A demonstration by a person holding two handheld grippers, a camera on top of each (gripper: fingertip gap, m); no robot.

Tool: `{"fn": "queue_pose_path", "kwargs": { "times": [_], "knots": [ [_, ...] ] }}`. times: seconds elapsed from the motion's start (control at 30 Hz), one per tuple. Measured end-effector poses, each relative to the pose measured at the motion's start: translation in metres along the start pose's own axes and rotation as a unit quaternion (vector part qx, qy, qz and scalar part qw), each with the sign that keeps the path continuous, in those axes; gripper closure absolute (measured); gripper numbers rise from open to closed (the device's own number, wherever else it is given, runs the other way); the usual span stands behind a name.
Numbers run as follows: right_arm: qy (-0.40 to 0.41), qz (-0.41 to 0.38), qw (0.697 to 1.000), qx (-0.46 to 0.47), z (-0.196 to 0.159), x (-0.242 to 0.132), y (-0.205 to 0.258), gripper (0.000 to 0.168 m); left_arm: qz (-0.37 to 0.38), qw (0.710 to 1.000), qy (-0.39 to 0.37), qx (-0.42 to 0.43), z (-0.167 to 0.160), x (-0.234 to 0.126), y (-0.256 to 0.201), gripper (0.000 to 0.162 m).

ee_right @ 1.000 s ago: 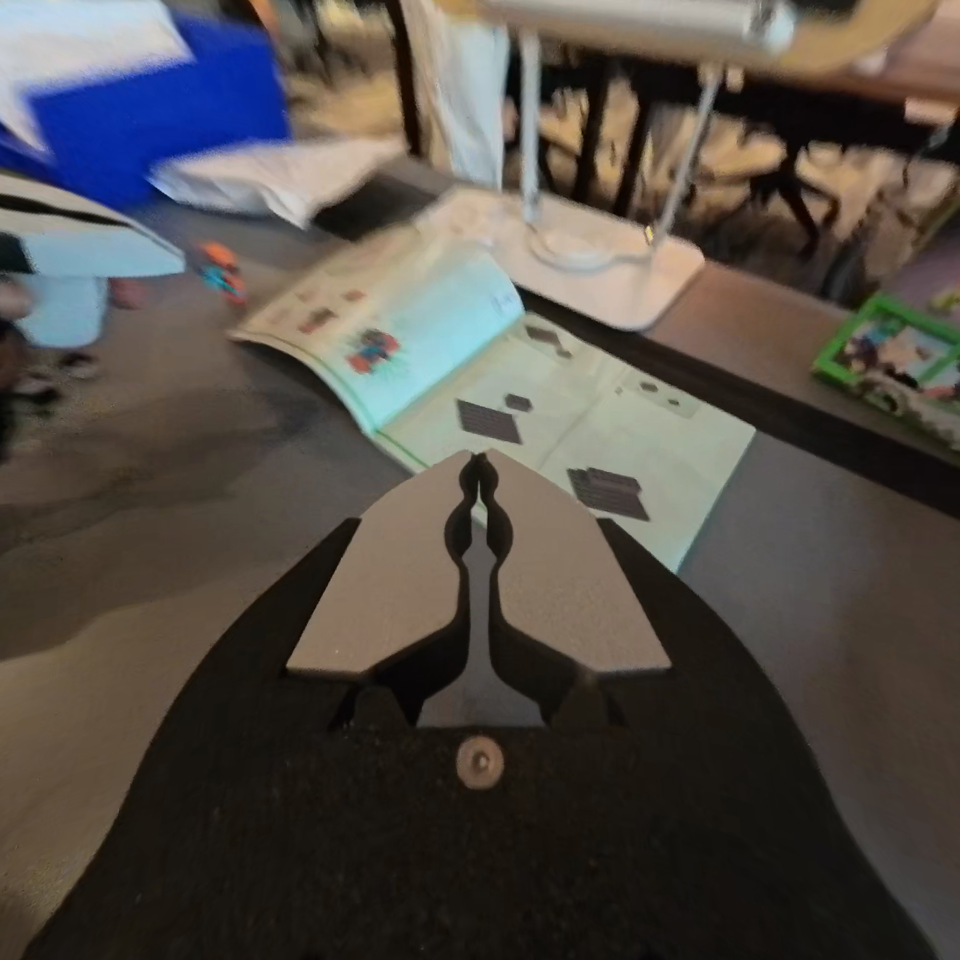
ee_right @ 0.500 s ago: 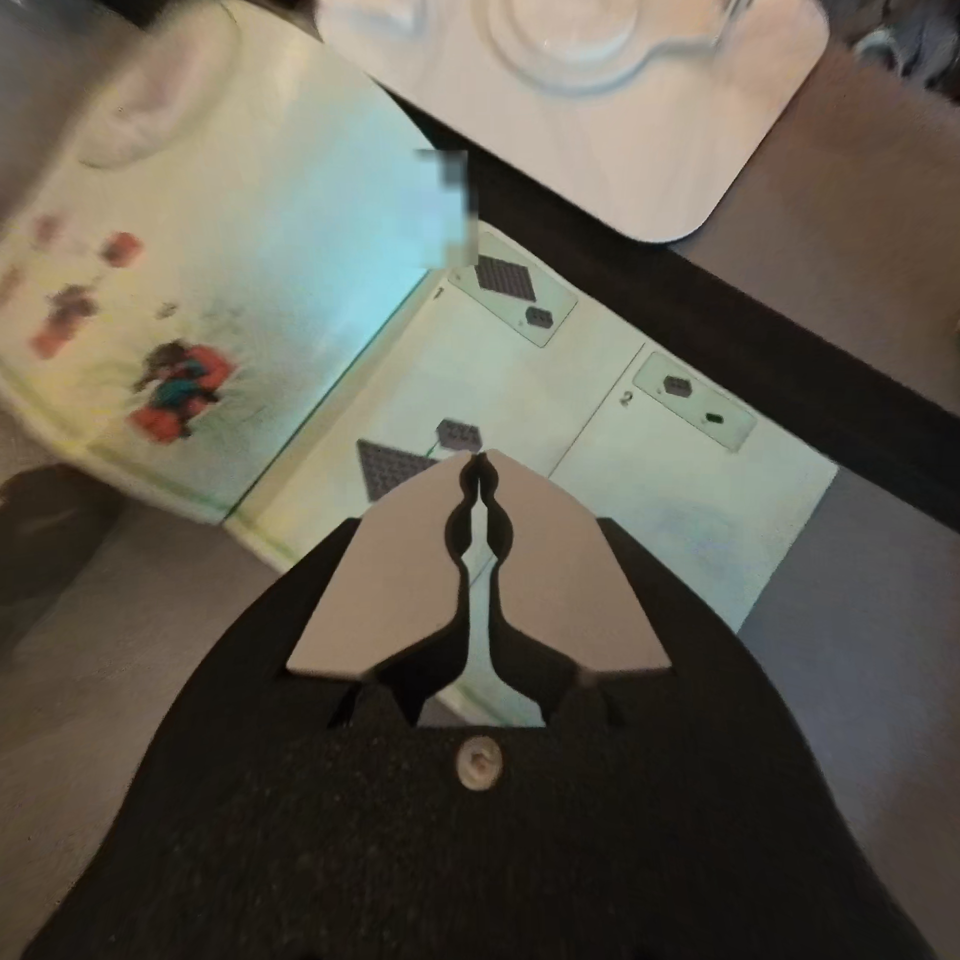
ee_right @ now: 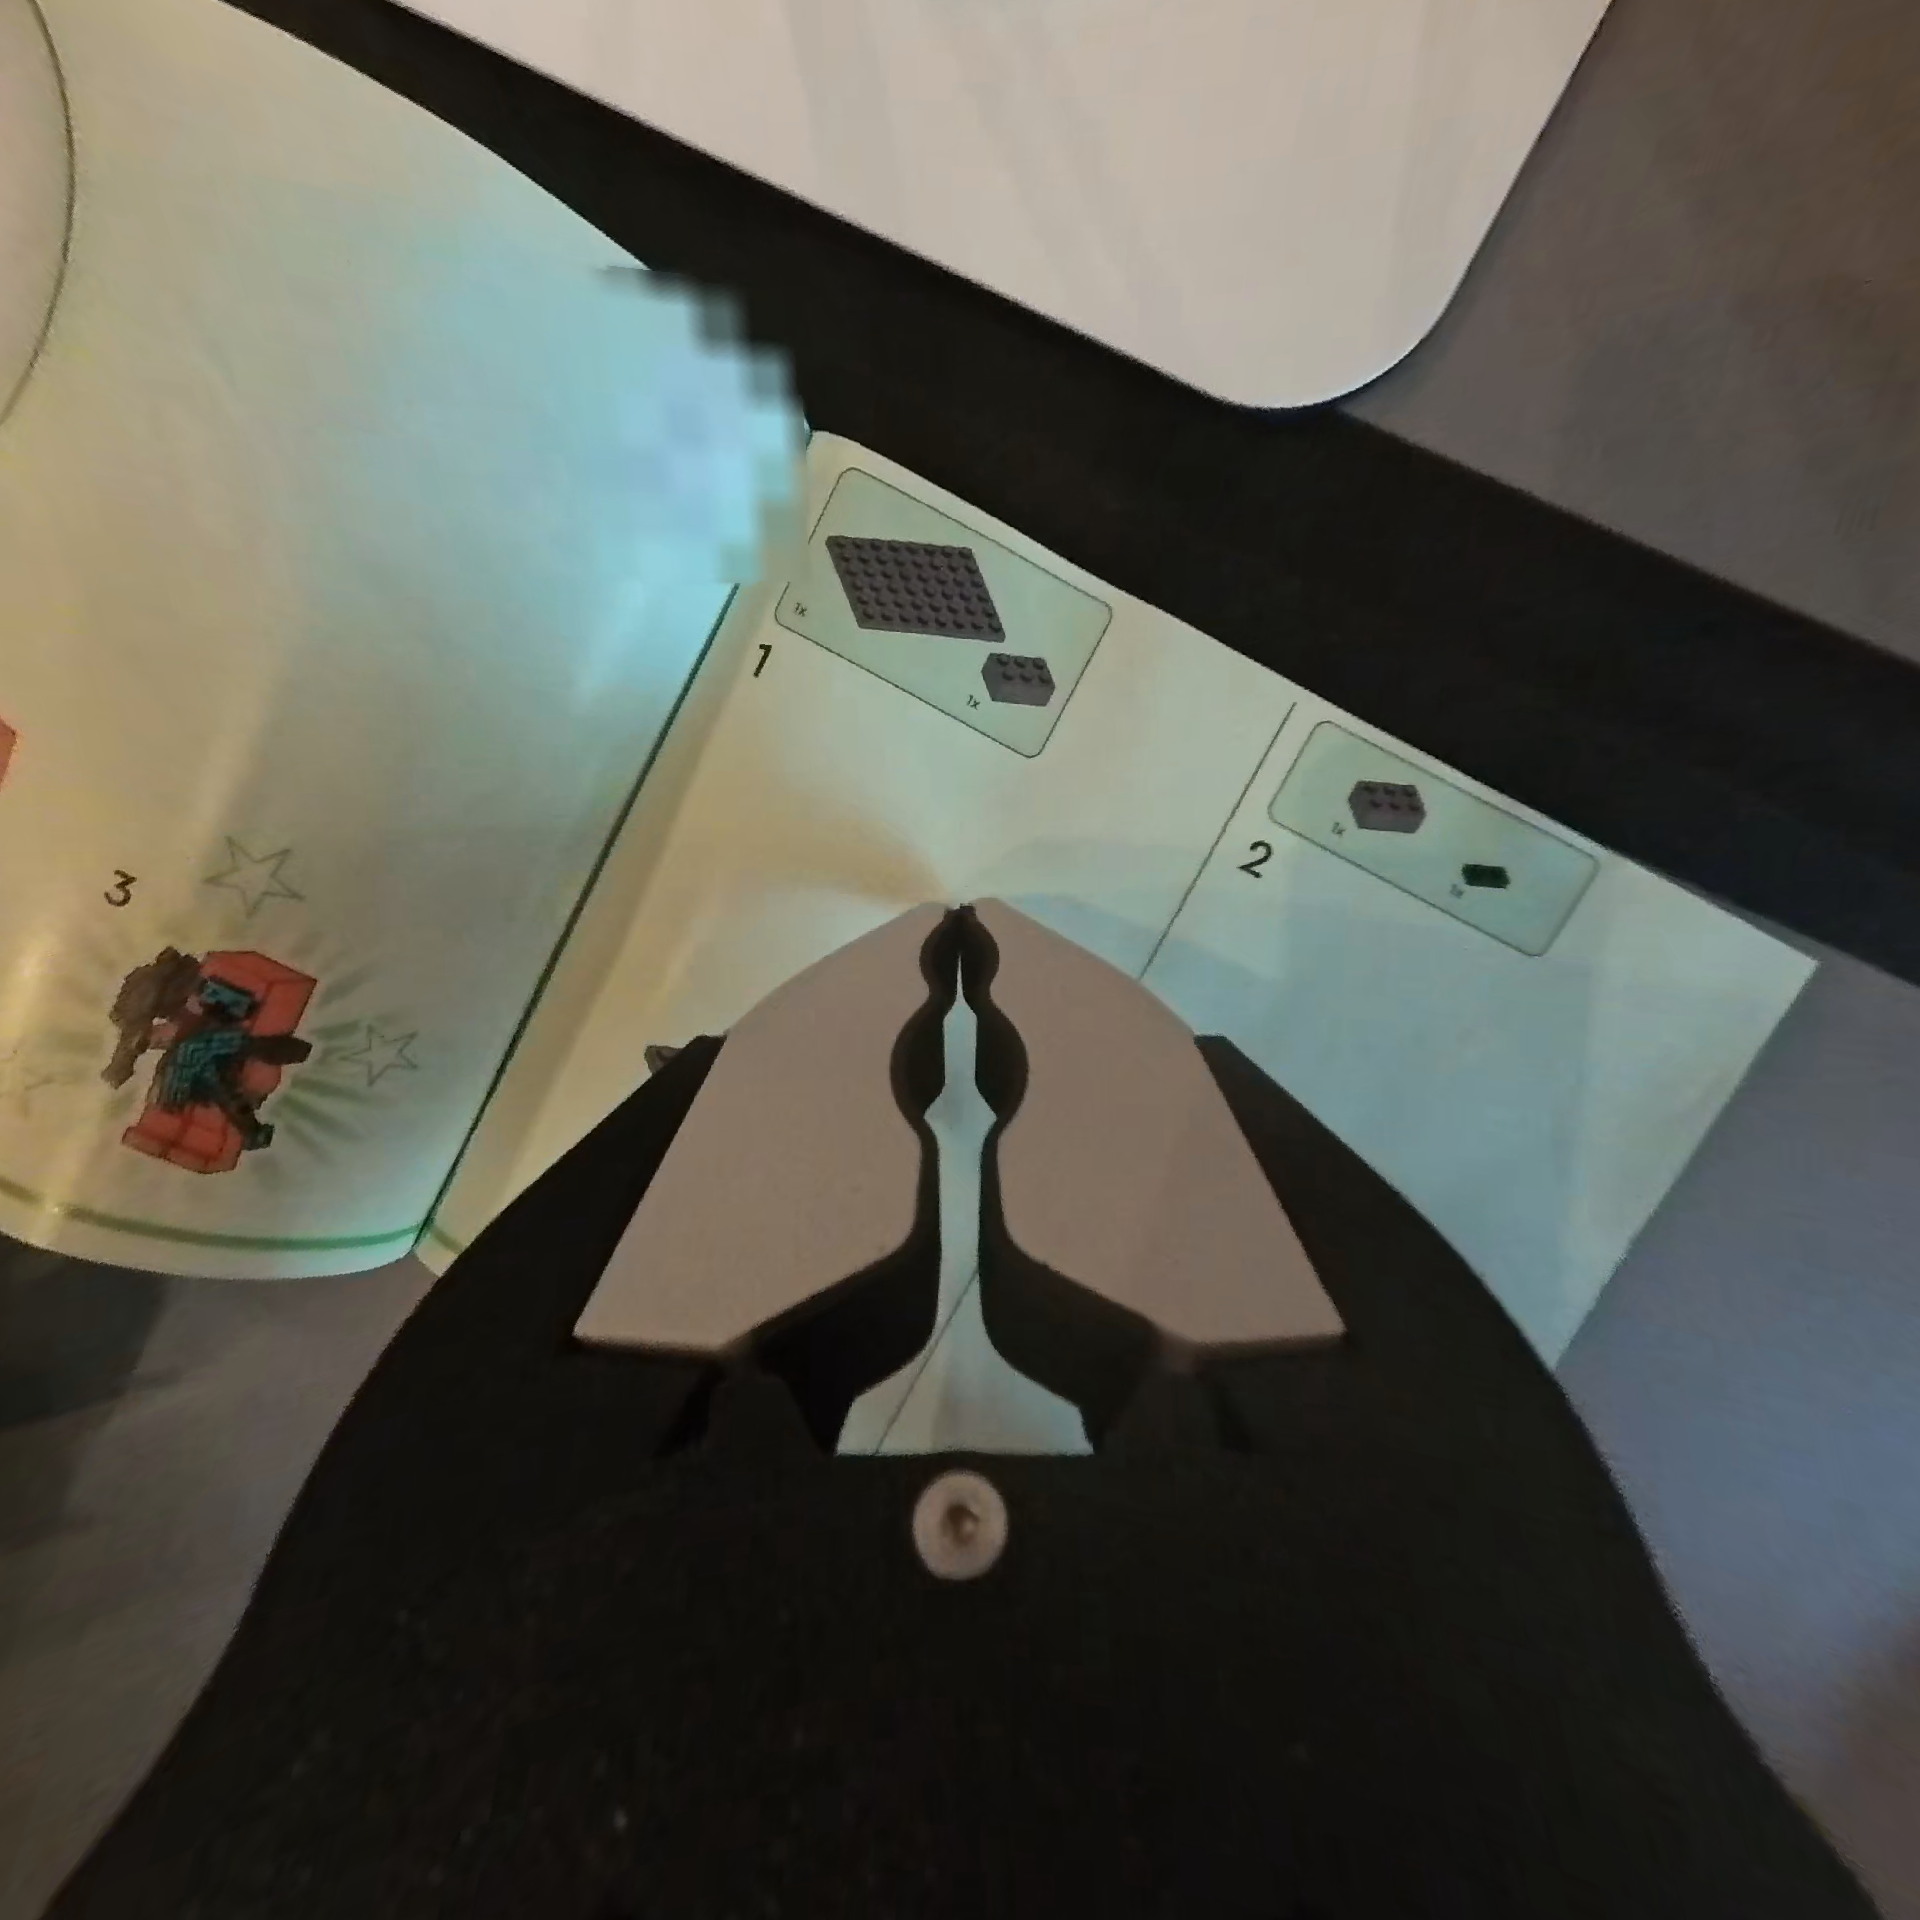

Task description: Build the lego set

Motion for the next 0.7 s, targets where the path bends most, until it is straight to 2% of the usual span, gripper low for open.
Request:
{"fn": "queue_pose_path", "kwargs": {
  "times": [0.27,0.7],
  "knots": [
    [0.014,-0.001,1.0,-0.007,0.002,-0.001,0.002,0.168,0.01,0.999,0.003,0.049,0.008,-0.002,-0.013,0.162],
    [0.017,-0.011,1.0,0.024,0.005,0.002,0.014,0.168,0.006,0.999,0.014,0.051,0.005,0.001,-0.013,0.162]
  ]
}}
Point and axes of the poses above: each gripper's, where its closed fingertips meet, x out along the fingers, z out of its top, y = z × x across the jaws, the point moved 9 cm from there along -x, back along the fingers, and after that the axes turned 15 degrees about -z, right-handed, at the moved point
